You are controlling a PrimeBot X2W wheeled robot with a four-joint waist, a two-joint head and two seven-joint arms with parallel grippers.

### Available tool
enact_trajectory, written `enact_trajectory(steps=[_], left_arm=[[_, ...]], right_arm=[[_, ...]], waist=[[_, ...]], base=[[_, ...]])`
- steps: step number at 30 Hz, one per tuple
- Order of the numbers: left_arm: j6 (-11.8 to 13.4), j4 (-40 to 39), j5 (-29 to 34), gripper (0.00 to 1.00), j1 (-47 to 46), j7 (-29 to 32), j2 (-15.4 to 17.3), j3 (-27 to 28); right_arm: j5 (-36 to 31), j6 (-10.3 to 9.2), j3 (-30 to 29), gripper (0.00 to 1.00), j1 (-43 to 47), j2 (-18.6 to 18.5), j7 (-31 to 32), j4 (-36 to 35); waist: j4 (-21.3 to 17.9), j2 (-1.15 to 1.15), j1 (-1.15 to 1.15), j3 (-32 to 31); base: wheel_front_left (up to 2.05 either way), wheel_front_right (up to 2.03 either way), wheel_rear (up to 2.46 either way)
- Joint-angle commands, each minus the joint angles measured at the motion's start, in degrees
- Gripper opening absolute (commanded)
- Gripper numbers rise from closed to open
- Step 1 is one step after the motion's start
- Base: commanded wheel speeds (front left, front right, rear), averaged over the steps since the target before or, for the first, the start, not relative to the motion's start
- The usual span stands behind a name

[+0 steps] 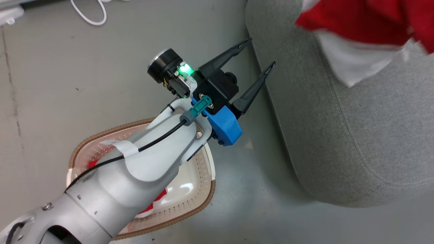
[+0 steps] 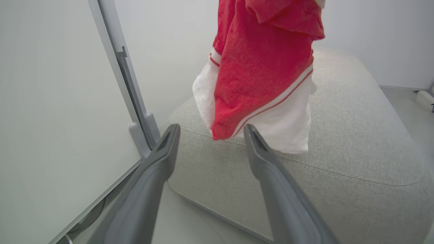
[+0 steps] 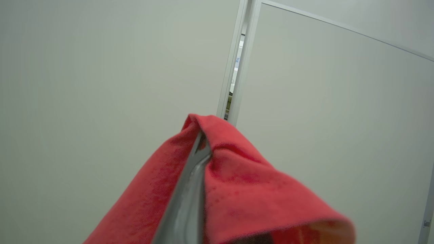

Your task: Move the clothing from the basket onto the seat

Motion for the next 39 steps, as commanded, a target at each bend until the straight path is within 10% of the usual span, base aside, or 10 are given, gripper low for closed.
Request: enact_trajectory(steps=[1, 15, 39], left_arm=[[0.08, -0.34, 0.85, 1.0, -1.8, 0.11, 0.46, -0.27], [0.37, -2.32, 3.47, 1.0, -6.67, 0.84, 2.1, -1.05], [1.08, -3.53, 3.64, 1.0, -8.24, 1.02, 2.53, -2.27]], right_arm=[[0.07, 0.03, -2.13, 0.0, -3.23, -1.8, -0.05, -0.83], [1.67, 0.03, -12.28, 0.0, -15.86, -19.05, -0.04, 6.03], [1.67, 0.02, -12.85, 0.0, -0.29, -7.05, -0.04, 29.51]], waist=[[0.0, 0.0, -0.01, 5.75], [-0.41, 0.0, -0.01, 15.4], [0.82, 0.0, -0.01, 17.64]], base=[[0.0, 0.0, 0.0], [0.0, 0.0, 0.0], [0.0, 0.0, 0.0]])
